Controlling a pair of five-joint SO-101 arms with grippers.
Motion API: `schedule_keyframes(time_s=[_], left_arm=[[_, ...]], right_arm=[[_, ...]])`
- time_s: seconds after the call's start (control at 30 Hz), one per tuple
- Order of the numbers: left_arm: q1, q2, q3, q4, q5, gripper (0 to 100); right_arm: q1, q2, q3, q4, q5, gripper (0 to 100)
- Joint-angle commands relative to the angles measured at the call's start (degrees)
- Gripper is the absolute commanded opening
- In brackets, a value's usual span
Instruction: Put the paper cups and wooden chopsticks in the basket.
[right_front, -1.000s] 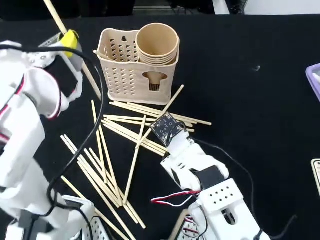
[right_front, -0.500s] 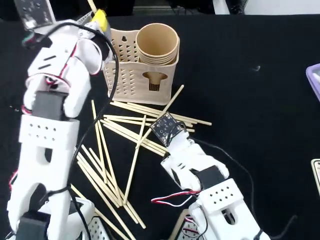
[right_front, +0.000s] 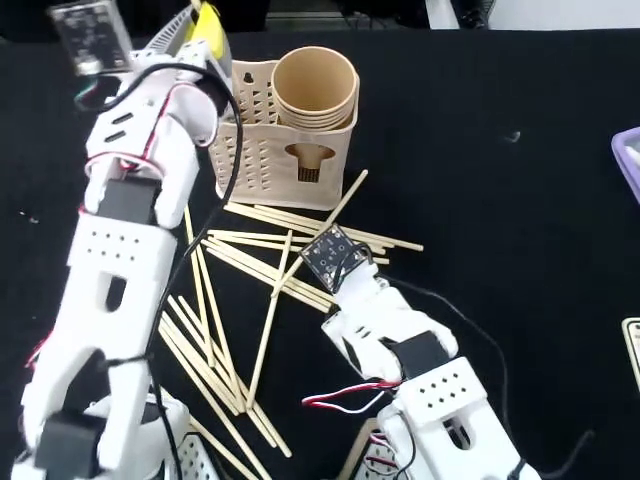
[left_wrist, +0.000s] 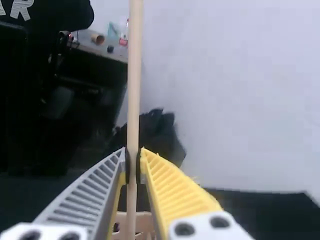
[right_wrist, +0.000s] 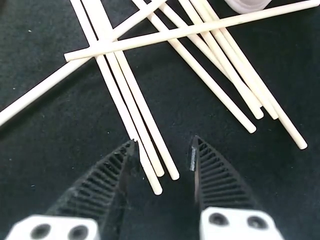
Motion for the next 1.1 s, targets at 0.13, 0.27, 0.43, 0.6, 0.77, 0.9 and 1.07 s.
schedule_keyframes(time_s=[0.13,0.27,0.43,0.6,0.77,0.9,1.07], left_arm=[[0.3,3.9,-0.3,-1.0,-6.2,3],[0.3,4.1,-0.3,-0.9,-6.2,3],[0.5,3.6,-1.5,6.9,-6.1,14],[-1.1,3.6,-5.5,16.0,-6.3,16],[-4.0,0.9,-12.6,29.6,-6.6,16],[-9.6,-5.2,-15.9,47.6,-6.7,16],[-21.3,-10.8,-6.7,65.5,-6.7,16]], right_arm=[[-0.5,-1.3,-0.2,-1.0,0.6,17.3],[-0.5,-1.3,-0.2,-1.0,0.6,17.3],[-0.5,-1.3,-0.2,-1.0,0.6,17.3],[-0.5,-1.3,-0.2,-1.0,0.6,17.3],[-0.5,-1.3,-0.5,-0.9,0.6,17.3],[-0.5,-1.3,-3.1,2.2,0.5,17.3],[-1.0,-1.3,-12.5,12.4,0.5,17.3]])
